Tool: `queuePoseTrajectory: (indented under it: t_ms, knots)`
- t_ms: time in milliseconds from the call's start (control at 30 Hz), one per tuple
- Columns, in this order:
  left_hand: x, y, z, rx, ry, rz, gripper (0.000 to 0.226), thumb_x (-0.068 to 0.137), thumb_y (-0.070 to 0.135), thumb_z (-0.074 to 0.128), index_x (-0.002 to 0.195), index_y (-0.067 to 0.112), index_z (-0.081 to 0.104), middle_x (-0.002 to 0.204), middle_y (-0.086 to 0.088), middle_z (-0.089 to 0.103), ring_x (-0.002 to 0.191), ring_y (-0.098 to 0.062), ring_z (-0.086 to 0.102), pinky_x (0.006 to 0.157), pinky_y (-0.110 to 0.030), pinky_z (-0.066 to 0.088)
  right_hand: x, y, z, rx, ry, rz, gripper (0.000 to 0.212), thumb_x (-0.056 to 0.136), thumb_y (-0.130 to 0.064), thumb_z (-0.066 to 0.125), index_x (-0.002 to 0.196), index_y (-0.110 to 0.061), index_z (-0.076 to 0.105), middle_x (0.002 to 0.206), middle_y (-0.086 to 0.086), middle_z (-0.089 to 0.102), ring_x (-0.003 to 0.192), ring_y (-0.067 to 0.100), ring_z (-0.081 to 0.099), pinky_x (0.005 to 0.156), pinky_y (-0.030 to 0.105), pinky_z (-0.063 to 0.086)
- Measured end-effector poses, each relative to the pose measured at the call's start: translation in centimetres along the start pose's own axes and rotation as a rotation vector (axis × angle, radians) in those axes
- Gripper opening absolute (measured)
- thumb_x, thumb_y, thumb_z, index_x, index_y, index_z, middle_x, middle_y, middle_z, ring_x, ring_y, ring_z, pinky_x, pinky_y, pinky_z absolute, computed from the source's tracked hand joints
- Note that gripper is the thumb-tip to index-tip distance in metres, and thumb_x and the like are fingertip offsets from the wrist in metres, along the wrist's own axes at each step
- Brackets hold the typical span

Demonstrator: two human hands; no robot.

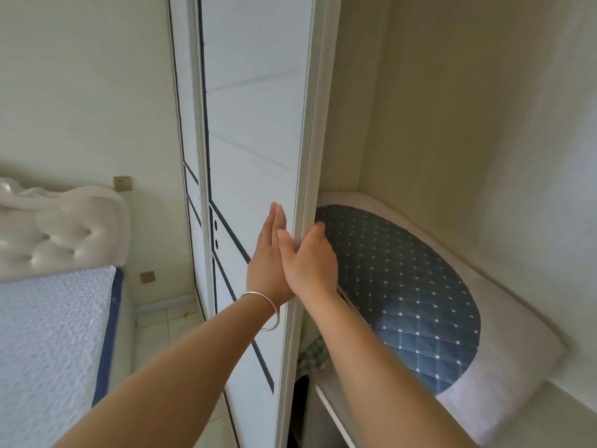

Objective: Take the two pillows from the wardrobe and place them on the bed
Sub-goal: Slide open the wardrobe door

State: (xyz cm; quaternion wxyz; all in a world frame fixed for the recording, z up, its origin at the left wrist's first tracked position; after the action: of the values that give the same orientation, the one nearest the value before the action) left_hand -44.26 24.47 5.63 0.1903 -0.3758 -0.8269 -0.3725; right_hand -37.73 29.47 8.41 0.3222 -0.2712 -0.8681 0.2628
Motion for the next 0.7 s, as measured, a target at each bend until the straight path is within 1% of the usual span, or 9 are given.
queuePoseTrajectory:
  t_ms: [100, 200, 233, 300, 367, 500, 600, 667, 700]
  knots:
    - [1.4, -1.1, 0.2, -0.058, 0.014, 0.002, 0.088, 0.090, 0.036, 0.054, 0.151, 0.013, -0.005, 0.159, 0.001, -0.014, 0.146, -0.010, -0.009, 0.119, -0.026, 0.006, 1.8, 0.0, 1.5, 0.023, 0.014, -0.029, 0.062, 0.093, -0.053, 0.038, 0.136, -0.009, 0.033, 0.132, 0.008, 0.054, 0.113, 0.025, 0.059, 0.076, 0.025, 0.044]
    - [2.6, -2.3, 0.4, -0.072, 0.022, 0.003, 0.090, 0.090, 0.035, 0.055, 0.149, 0.015, -0.010, 0.159, -0.001, -0.012, 0.146, -0.011, -0.009, 0.120, -0.029, 0.004, 3.4, -0.2, 3.1, 0.016, 0.019, -0.046, 0.059, 0.092, -0.053, 0.040, 0.129, -0.008, 0.038, 0.124, 0.008, 0.058, 0.106, 0.025, 0.061, 0.071, 0.024, 0.042]
    - [2.9, -2.6, 0.5, -0.061, 0.018, 0.008, 0.089, 0.091, 0.035, 0.055, 0.149, 0.015, -0.010, 0.159, -0.001, -0.012, 0.146, -0.011, -0.010, 0.121, -0.030, 0.003, 3.9, -0.3, 3.5, 0.022, 0.031, -0.042, 0.058, 0.091, -0.054, 0.041, 0.127, -0.009, 0.039, 0.121, 0.008, 0.060, 0.104, 0.025, 0.062, 0.072, 0.025, 0.044]
    - [3.7, -3.5, 0.7, -0.056, 0.022, 0.019, 0.088, 0.091, 0.034, 0.055, 0.149, 0.015, -0.009, 0.160, -0.001, -0.010, 0.146, -0.011, -0.008, 0.120, -0.028, 0.002, 4.8, -0.5, 4.4, 0.030, 0.071, -0.034, 0.055, 0.090, -0.055, 0.041, 0.121, -0.010, 0.041, 0.115, 0.008, 0.062, 0.100, 0.026, 0.064, 0.076, 0.031, 0.052]
    - [4.6, -4.4, 0.9, -0.063, 0.035, 0.020, 0.087, 0.091, 0.033, 0.054, 0.150, 0.014, -0.007, 0.160, -0.001, -0.008, 0.146, -0.010, -0.006, 0.118, -0.024, 0.002, 5.5, -0.9, 5.1, 0.014, 0.100, -0.045, 0.053, 0.090, -0.055, 0.041, 0.118, -0.010, 0.043, 0.113, 0.008, 0.062, 0.098, 0.025, 0.064, 0.076, 0.035, 0.054]
    - [6.1, -5.8, 1.0, -0.101, 0.033, 0.004, 0.084, 0.092, 0.030, 0.052, 0.150, 0.012, -0.006, 0.160, -0.002, -0.006, 0.147, -0.011, -0.003, 0.120, -0.027, 0.005, 7.1, -1.4, 6.5, 0.005, 0.104, -0.065, 0.049, 0.090, -0.054, 0.041, 0.113, -0.011, 0.044, 0.105, 0.007, 0.063, 0.091, 0.022, 0.064, 0.073, 0.033, 0.055]
    - [7.1, -6.7, 1.0, -0.130, 0.003, 0.001, 0.082, 0.093, 0.027, 0.051, 0.149, 0.011, -0.008, 0.160, -0.002, -0.009, 0.147, -0.012, -0.005, 0.119, -0.026, 0.004, 8.0, -1.8, 7.5, 0.014, 0.127, -0.055, 0.047, 0.090, -0.053, 0.043, 0.112, -0.011, 0.044, 0.106, 0.006, 0.061, 0.093, 0.020, 0.062, 0.073, 0.032, 0.054]
    - [8.0, -7.8, 1.3, -0.090, -0.030, -0.005, 0.077, 0.093, 0.027, 0.048, 0.150, 0.008, 0.000, 0.159, -0.003, -0.013, 0.146, -0.012, -0.009, 0.120, -0.027, 0.002, 8.5, -2.1, 8.0, -0.014, 0.132, -0.068, 0.047, 0.091, -0.052, 0.043, 0.115, -0.011, 0.045, 0.109, 0.005, 0.057, 0.096, 0.018, 0.059, 0.072, 0.026, 0.049]
    - [8.5, -8.4, 1.5, -0.043, -0.043, 0.002, 0.073, 0.093, 0.028, 0.047, 0.150, 0.004, 0.009, 0.159, -0.003, -0.016, 0.146, -0.011, -0.012, 0.119, -0.025, -0.001, 8.8, -2.3, 8.2, -0.033, 0.133, -0.078, 0.047, 0.091, -0.052, 0.043, 0.115, -0.011, 0.046, 0.110, 0.004, 0.056, 0.097, 0.018, 0.057, 0.070, 0.025, 0.046]
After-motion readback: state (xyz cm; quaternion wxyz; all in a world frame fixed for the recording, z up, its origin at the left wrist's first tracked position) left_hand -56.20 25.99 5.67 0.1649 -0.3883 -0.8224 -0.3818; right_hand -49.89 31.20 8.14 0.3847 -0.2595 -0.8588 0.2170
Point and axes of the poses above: each hand's wrist, its own x-axis towards the middle knuckle, its own z-axis out of the palm, y = z × x, the point moved 6 cm from there along x, towards the middle knuckle
